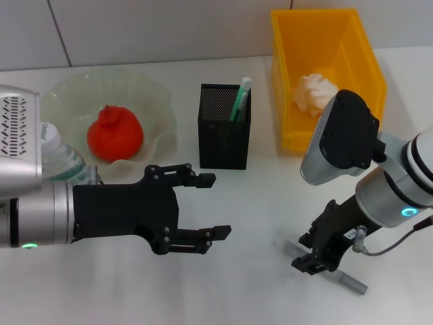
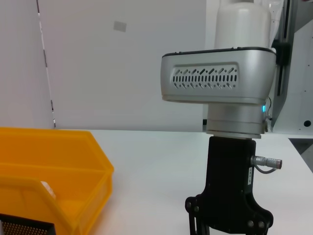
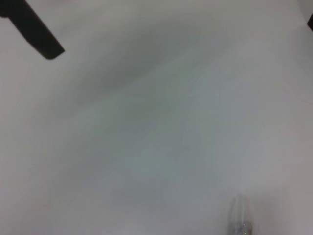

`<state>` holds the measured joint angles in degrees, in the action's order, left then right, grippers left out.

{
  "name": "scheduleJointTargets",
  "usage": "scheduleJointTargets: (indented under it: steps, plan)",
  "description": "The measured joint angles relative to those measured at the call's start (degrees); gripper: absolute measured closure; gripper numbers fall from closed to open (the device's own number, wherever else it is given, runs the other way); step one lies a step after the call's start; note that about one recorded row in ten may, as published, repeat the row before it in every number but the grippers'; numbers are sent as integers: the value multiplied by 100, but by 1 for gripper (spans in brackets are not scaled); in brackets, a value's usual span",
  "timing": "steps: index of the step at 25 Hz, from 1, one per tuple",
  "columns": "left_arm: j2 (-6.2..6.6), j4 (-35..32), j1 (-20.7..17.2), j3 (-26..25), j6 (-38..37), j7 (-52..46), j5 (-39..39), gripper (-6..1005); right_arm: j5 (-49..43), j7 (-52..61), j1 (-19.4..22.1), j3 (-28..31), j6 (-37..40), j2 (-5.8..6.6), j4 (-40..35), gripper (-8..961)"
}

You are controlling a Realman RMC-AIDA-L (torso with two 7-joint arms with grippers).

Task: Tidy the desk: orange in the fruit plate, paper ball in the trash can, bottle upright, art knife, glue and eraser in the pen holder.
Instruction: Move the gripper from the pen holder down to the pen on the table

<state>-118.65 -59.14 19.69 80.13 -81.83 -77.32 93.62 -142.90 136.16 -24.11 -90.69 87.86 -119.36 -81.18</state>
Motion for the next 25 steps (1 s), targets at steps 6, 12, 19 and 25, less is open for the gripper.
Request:
scheduleJointTargets:
  steps: [6,12,19,25]
  plan:
    - [0,-1,9,8,0,7,2,197,0,7,-37,-1,-20,0,40,536]
    - [0,-1,16,1,2,7,6,197,-7,16,-81,-1,-70,0,144,537]
    - [0,2,30,16,45,6,8,197,-55,18,-85,-1,-82,0,178,539]
    - [0,6,44,20,66,6,8,197,-60,21,-85,-1,-102,0,211,540]
